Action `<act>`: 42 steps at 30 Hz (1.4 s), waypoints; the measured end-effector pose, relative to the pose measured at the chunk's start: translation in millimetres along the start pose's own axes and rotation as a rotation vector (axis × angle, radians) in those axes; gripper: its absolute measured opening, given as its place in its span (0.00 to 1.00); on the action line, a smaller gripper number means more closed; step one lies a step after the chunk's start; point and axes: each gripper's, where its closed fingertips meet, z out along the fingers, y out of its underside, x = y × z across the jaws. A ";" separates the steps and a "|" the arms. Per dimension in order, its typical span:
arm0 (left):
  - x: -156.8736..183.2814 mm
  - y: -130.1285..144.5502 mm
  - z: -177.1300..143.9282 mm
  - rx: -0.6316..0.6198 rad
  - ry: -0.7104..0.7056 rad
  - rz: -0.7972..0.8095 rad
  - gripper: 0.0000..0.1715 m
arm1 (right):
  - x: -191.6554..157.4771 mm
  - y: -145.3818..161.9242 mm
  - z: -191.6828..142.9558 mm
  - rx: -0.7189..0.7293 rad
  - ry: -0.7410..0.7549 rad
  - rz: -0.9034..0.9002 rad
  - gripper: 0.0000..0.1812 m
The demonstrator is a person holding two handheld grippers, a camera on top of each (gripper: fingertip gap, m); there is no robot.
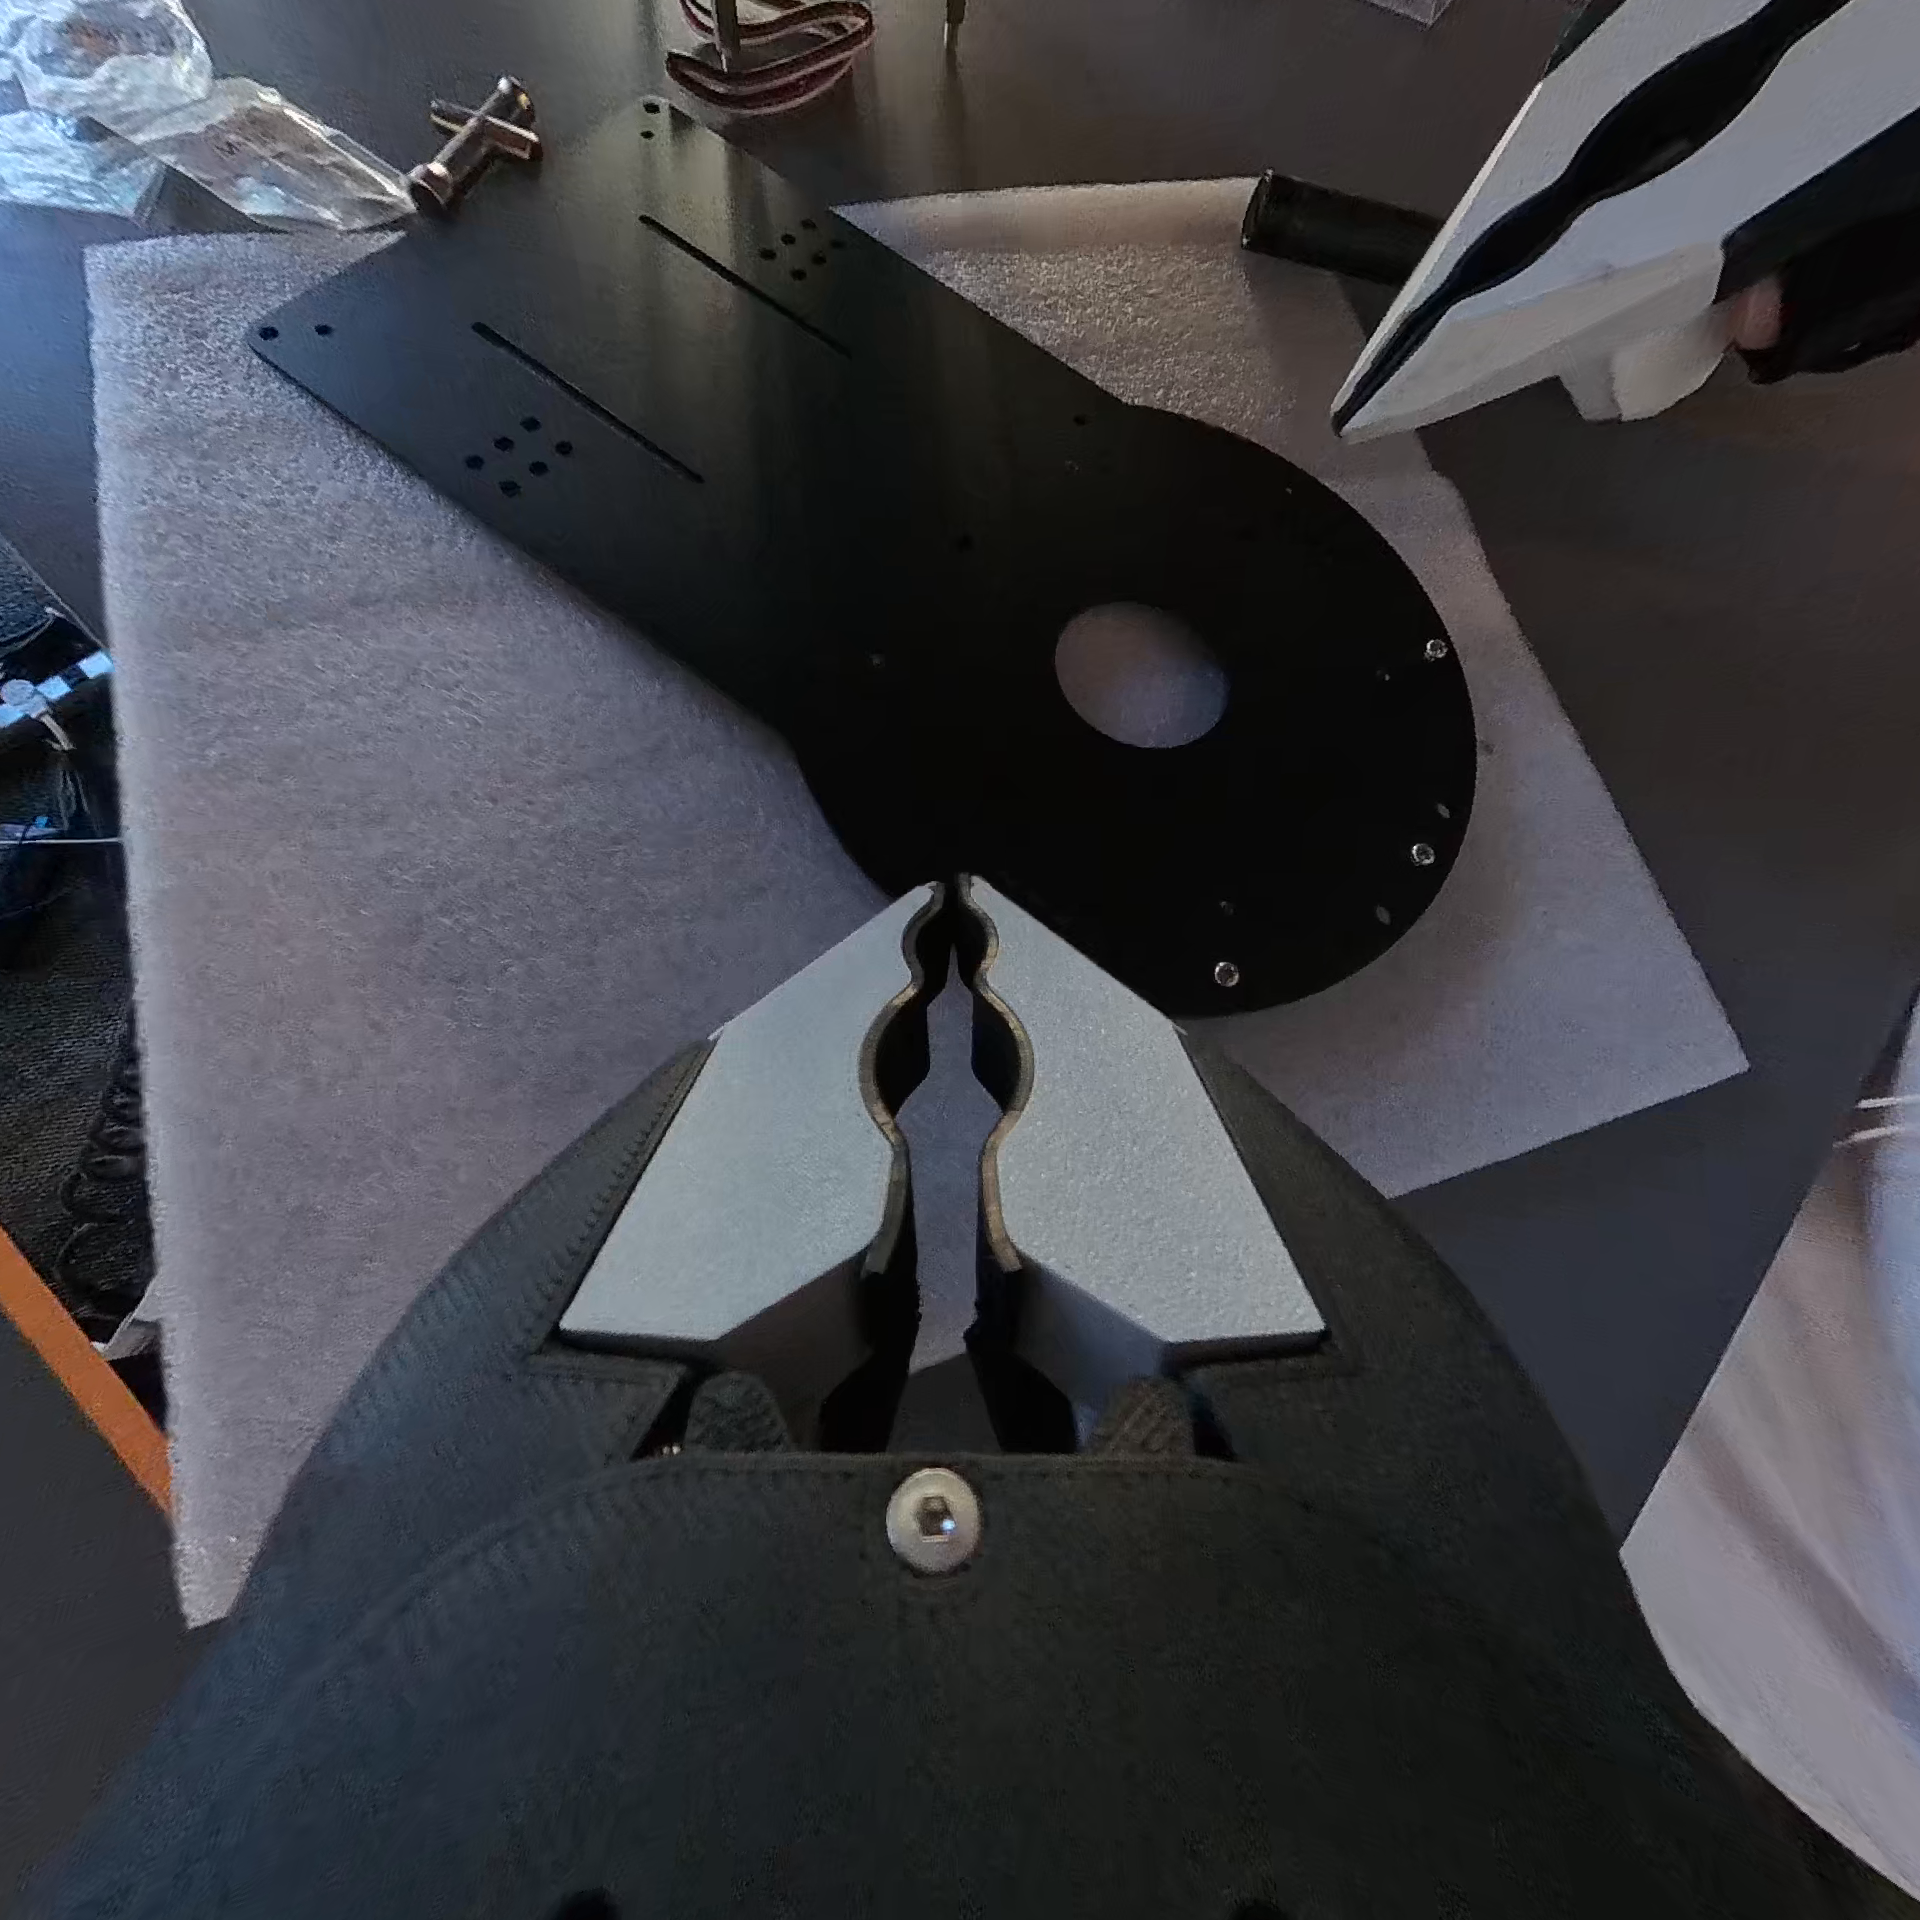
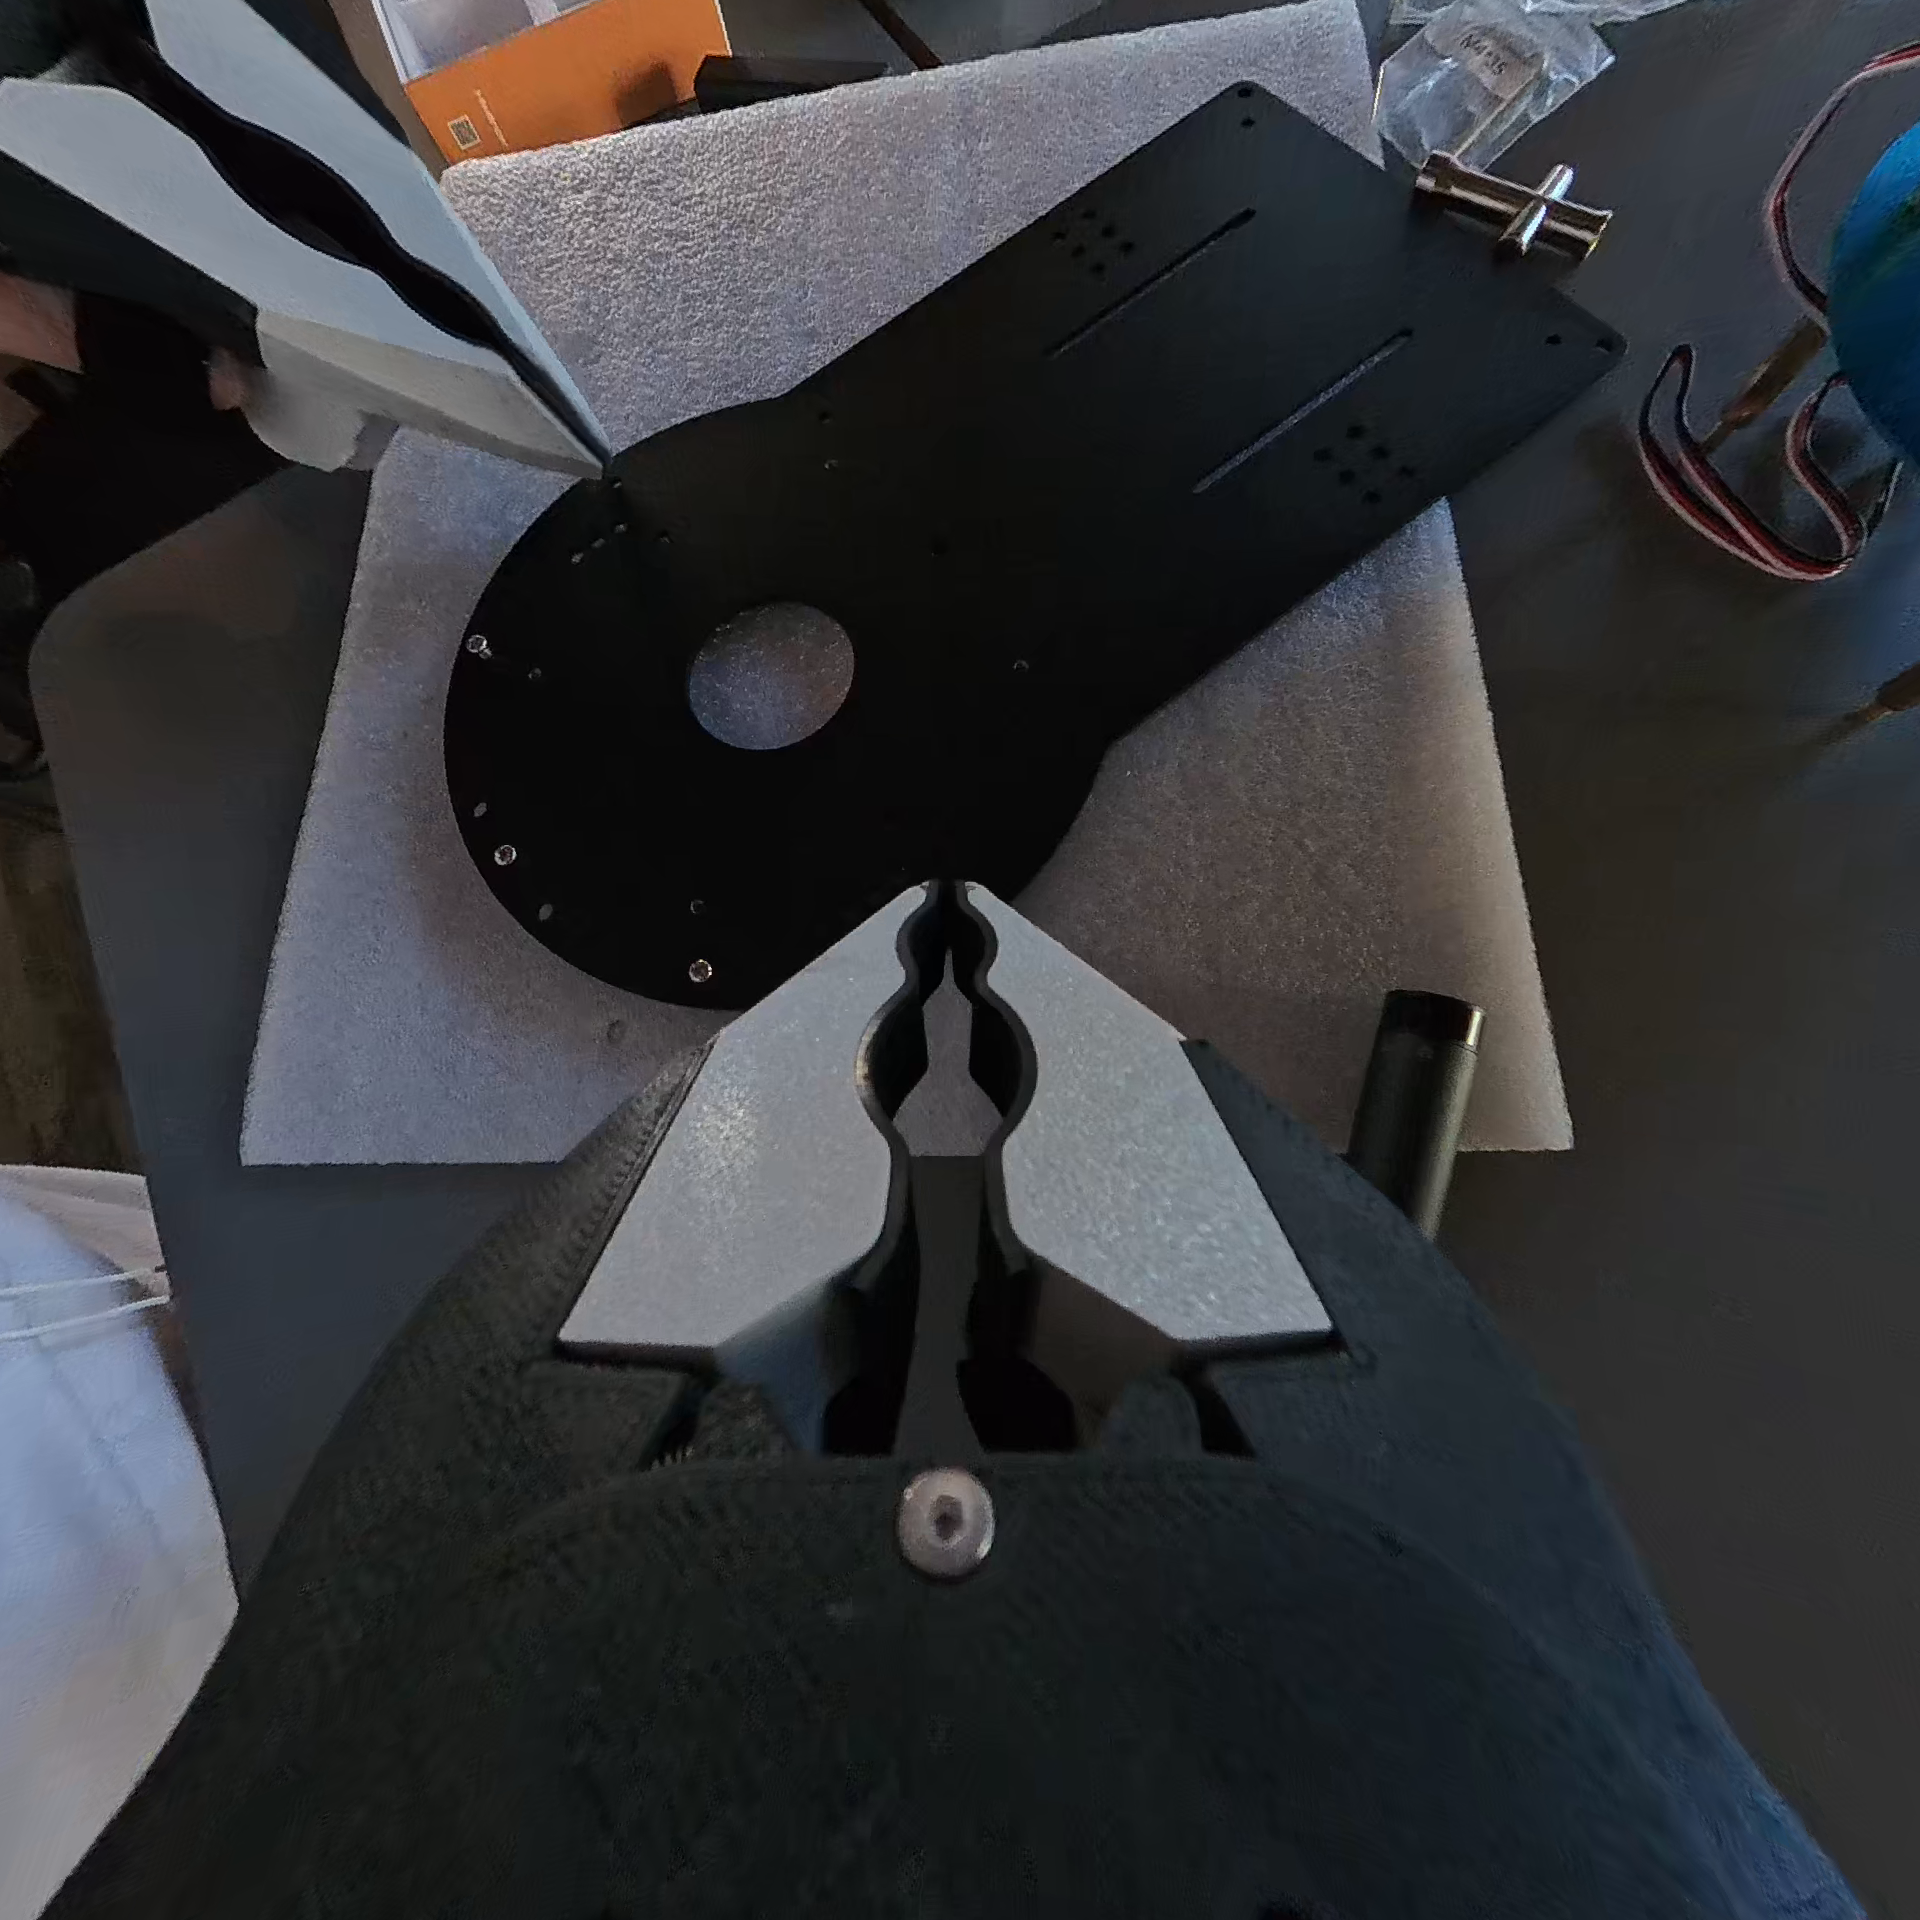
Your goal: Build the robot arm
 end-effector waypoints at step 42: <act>226.5 -296.0 112.0 0.768 -0.094 -0.110 0.29 | 355.7 222.8 -520.3 0.497 0.906 -0.175 0.06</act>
